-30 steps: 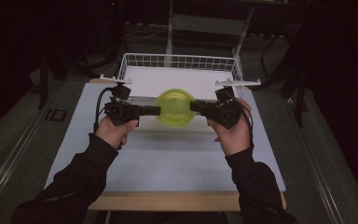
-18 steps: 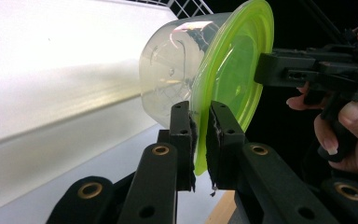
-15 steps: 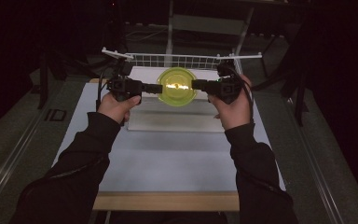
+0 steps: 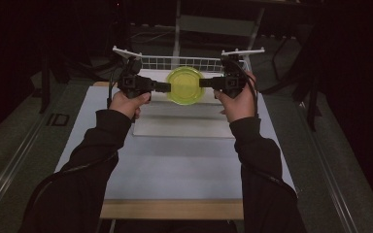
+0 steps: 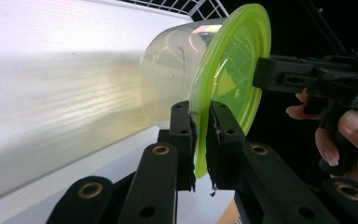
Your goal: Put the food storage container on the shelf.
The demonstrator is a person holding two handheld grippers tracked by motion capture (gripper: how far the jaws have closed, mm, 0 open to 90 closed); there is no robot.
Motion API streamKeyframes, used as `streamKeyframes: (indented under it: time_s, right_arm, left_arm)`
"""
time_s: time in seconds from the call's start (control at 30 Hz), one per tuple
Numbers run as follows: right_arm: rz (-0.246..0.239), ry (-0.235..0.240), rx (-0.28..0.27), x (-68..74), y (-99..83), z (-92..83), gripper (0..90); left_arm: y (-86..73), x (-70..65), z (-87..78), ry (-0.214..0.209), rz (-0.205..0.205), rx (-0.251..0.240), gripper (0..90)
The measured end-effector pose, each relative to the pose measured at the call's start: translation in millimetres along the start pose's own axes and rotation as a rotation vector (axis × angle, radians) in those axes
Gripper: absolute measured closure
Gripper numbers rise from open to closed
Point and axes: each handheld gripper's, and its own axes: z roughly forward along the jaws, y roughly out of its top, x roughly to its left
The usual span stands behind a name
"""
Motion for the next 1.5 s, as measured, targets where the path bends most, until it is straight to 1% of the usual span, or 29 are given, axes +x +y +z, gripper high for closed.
streamKeyframes:
  time_s: [0.1,0.2,0.3,0.4,0.47,0.5,0.57,0.6,0.67,0.7,0.77,0.8,0.83,0.87,0.9,0.93,0.97,1.0,1.03,1.07,1.1,1.13,1.2,1.23,1.37,1.4,1.43,1.47,1.5]
  right_arm:
    - [0.009,-0.006,0.009,-4.7,1.1,5.5,80.0]
    - [0.027,-0.017,0.023,-9.0,3.1,10.6,80.0]
    - [0.034,-0.03,0.039,-10.5,6.4,13.3,79.9]
    - [0.041,-0.04,0.055,-10.4,9.5,17.0,79.9]
    - [0.048,-0.047,0.067,-11.1,11.6,21.1,79.9]
    - [0.049,-0.049,0.066,-11.4,12.2,22.1,79.9]
    - [0.051,-0.043,0.067,-11.9,13.3,22.9,79.9]
    - [0.053,-0.041,0.068,-11.8,14.0,23.9,79.9]
    - [0.063,-0.036,0.067,-14.8,16.8,27.7,79.8]
    - [0.068,-0.039,0.066,-15.5,17.5,28.6,79.5]
    - [0.074,-0.033,0.062,-17.0,18.8,30.7,78.2]
    - [0.067,-0.037,0.065,-17.4,19.6,31.8,74.0]
    - [0.061,-0.037,0.066,-18.2,20.2,33.2,67.5]
    - [0.055,-0.036,0.058,-19.4,20.3,33.9,67.7]
    - [0.055,-0.041,0.055,-20.5,20.5,34.2,67.7]
    - [0.057,-0.037,0.05,-21.9,20.2,34.7,66.2]
    - [0.06,-0.037,0.05,-23.6,20.0,35.5,64.8]
    - [0.062,-0.042,0.048,-25.4,19.6,36.2,63.6]
    - [0.064,-0.039,0.041,-27.4,19.3,36.4,61.9]
    - [0.07,-0.035,0.035,-29.1,19.0,36.6,61.1]
    - [0.067,-0.034,0.033,-30.8,18.8,36.9,59.6]
    - [0.069,-0.027,0.036,-32.4,18.5,37.8,57.1]
    - [0.071,-0.023,0.035,-33.9,18.1,38.2,56.1]
    - [0.079,-0.012,0.032,-36.3,17.6,38.1,52.8]
    - [0.067,-0.005,0.019,-35.3,17.7,33.8,52.1]
    - [0.051,-0.005,0.007,-32.1,17.7,28.7,51.0]
    - [0.045,-0.002,0.006,-30.7,17.4,27.3,50.5]
    - [0.045,-0.002,0.006,-30.7,17.4,27.3,50.5]
    - [0.019,0.002,-0.002,-24.9,15.8,23.3,50.6]
  left_arm:
    - [1.9,2.9,4.5,0.01,-0.008,-0.001,82.2]
    - [4.7,6.5,9.2,0.007,-0.027,0.012,82.2]
    - [7.9,10.3,11.7,0.004,-0.034,0.027,82.1]
    - [10.7,14.1,13.3,0.018,-0.043,0.027,81.9]
    - [11.4,17.7,14.6,0.009,-0.055,0.028,81.8]
    - [11.8,18.8,14.6,0.013,-0.063,0.022,81.8]
    - [12.2,19.1,14.6,0.022,-0.058,0.017,81.6]
    - [13.5,21.1,15.1,0.024,-0.045,0.002,81.6]
    - [14.6,22.3,15.9,0.023,-0.05,-0.014,80.6]
    - [15.0,22.3,16.5,0.036,-0.045,-0.024,77.6]
    - [16.4,22.9,19.2,0.034,-0.043,-0.026,76.3]
    - [17.0,22.7,20.3,0.044,-0.04,-0.029,71.9]
    - [17.7,22.6,21.5,0.045,-0.039,-0.029,71.5]
    - [18.5,22.5,22.7,0.05,-0.036,-0.031,71.3]
    - [19.3,22.2,23.5,0.058,-0.032,-0.036,67.6]
    - [20.6,22.4,24.2,0.072,-0.027,-0.036,67.4]
    - [21.6,22.4,24.5,0.086,-0.033,-0.048,65.3]
    - [21.8,22.4,24.0,0.088,-0.035,-0.073,61.3]
    - [22.4,20.7,24.2,0.11,-0.019,-0.08,59.4]
    - [23.1,18.6,25.4,0.139,0.007,-0.07,59.2]
    - [23.3,17.7,26.4,0.152,0.02,-0.07,55.4]
    - [23.2,17.9,26.7,0.151,0.014,-0.07,53.9]
    - [23.0,18.2,26.6,0.15,0.009,-0.075,53.8]
    - [22.6,18.7,26.7,0.13,0.001,-0.078,53.8]
    - [21.3,16.9,26.5,0.113,0.006,-0.088,52.7]
    - [20.4,14.9,25.7,0.101,0.006,-0.089,52.7]
    - [19.8,13.3,25.9,0.085,0.007,-0.085,52.7]
    - [19.8,13.3,25.9,0.085,0.007,-0.085,52.7]
    - [17.8,9.5,25.8,0.099,0.025,-0.086,52.5]
